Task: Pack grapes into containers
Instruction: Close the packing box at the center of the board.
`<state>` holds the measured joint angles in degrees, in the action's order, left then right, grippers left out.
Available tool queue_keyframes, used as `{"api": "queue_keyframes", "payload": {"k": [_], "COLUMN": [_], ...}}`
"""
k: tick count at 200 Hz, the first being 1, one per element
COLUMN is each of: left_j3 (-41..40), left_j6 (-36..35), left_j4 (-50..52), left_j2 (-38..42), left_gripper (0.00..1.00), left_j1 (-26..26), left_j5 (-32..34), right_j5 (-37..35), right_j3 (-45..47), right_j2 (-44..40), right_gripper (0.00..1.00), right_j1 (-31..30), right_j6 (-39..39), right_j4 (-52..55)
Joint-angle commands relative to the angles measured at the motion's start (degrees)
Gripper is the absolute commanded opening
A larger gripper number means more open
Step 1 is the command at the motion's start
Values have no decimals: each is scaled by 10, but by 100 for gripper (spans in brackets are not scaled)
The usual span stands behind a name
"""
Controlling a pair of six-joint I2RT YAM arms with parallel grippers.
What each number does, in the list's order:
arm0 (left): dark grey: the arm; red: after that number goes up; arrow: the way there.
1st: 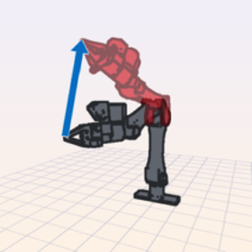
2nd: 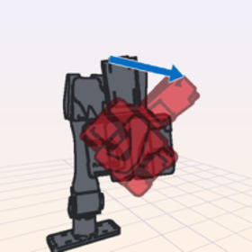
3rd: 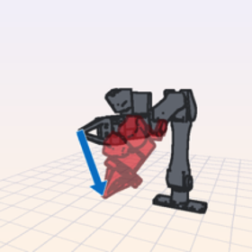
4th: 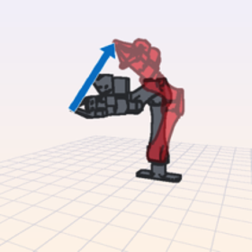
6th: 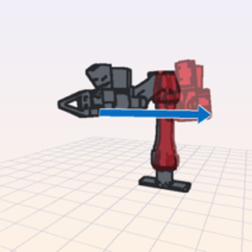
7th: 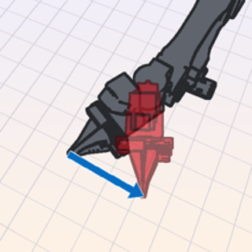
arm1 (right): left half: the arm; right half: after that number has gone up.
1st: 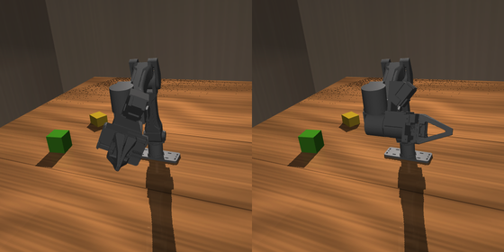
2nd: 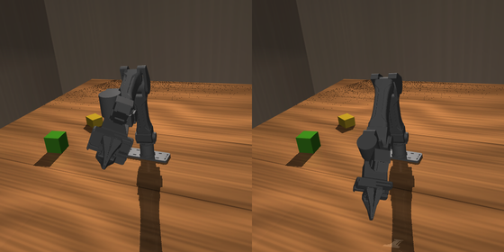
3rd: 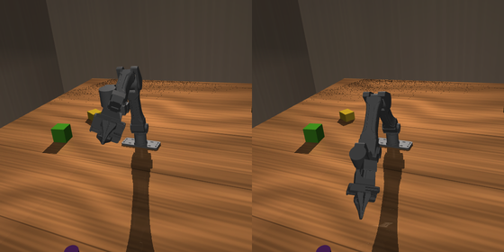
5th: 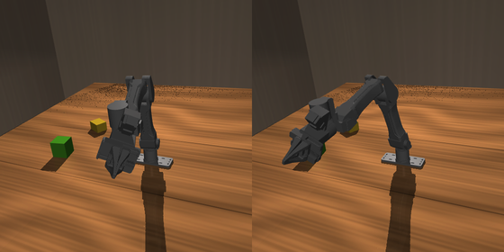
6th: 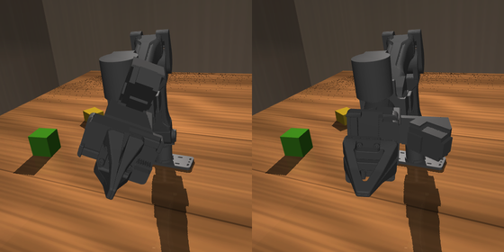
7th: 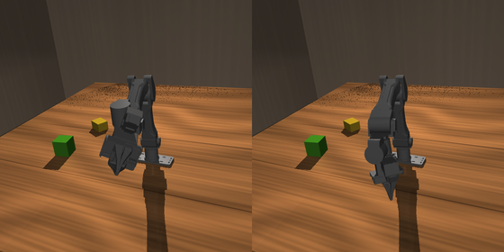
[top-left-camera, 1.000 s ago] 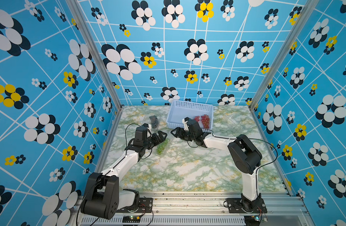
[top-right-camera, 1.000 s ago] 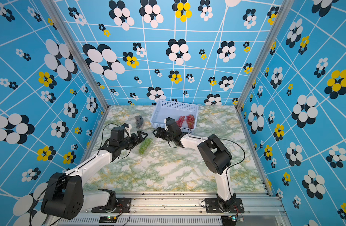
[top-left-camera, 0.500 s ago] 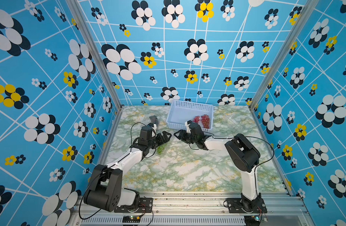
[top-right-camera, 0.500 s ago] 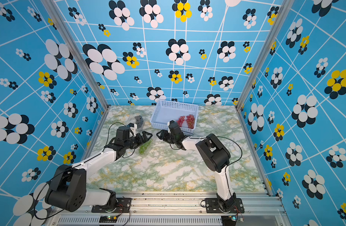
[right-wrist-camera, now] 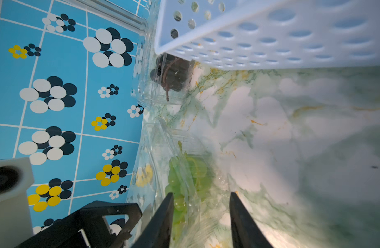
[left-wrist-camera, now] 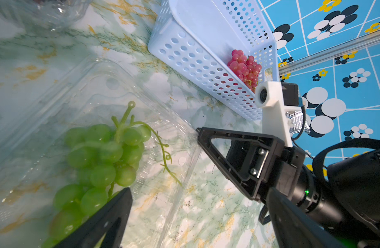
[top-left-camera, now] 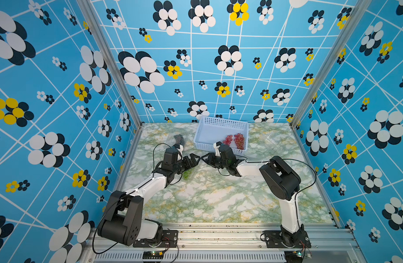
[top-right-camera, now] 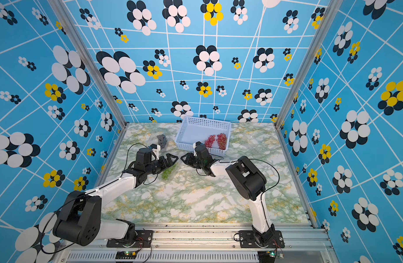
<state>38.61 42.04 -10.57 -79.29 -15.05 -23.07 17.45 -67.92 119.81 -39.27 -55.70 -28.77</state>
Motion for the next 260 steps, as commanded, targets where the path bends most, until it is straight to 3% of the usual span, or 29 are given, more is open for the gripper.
{"api": "queue_keyframes", "payload": {"k": [1,176,260], "left_j3": [-16,-33,-38], "left_j6": [2,-3,-6], "left_j4": [2,3,0], "left_j2": [9,18,15], "left_gripper": [99,100,99], "left_j1": [-4,-3,-2], "left_j5": [6,10,11], "right_j5": [3,-3,-7], "right_j3": [2,25,40], "right_j2": [13,28,28], "right_gripper": [40,17,11], "right_j1": [-4,-24,-27], "right_j6": [-6,-17,-18], "right_j4": [-12,-33,-38]}}
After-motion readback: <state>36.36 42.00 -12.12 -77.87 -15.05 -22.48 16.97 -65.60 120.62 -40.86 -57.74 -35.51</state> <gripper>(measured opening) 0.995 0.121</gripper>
